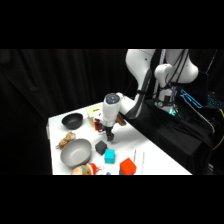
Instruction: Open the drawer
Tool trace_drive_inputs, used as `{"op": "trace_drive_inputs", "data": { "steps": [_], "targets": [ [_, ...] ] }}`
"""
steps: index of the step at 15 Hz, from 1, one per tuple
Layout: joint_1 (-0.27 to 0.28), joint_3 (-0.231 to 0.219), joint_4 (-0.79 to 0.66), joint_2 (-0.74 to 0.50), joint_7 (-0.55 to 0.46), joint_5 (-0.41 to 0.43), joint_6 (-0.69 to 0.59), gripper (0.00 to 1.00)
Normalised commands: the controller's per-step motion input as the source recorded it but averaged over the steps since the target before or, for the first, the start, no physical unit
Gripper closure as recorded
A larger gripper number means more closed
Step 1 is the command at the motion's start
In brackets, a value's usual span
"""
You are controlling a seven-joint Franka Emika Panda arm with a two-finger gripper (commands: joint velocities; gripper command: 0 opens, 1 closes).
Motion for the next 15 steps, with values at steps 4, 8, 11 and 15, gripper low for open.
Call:
{"op": "trace_drive_inputs", "data": {
  "steps": [4, 8, 11, 15],
  "targets": [
    [-0.172, 0.308, 0.12, 0.11, -0.35, 0.305, 0.06, 0.00],
    [-0.178, 0.314, 0.11, 0.11, -0.33, 0.288, 0.08, 0.00],
    [-0.095, 0.285, 0.11, 0.10, -0.27, 0.254, 0.07, 0.00],
    [-0.012, 0.209, 0.09, 0.07, -0.20, 0.209, 0.05, 0.00]
  ]
}}
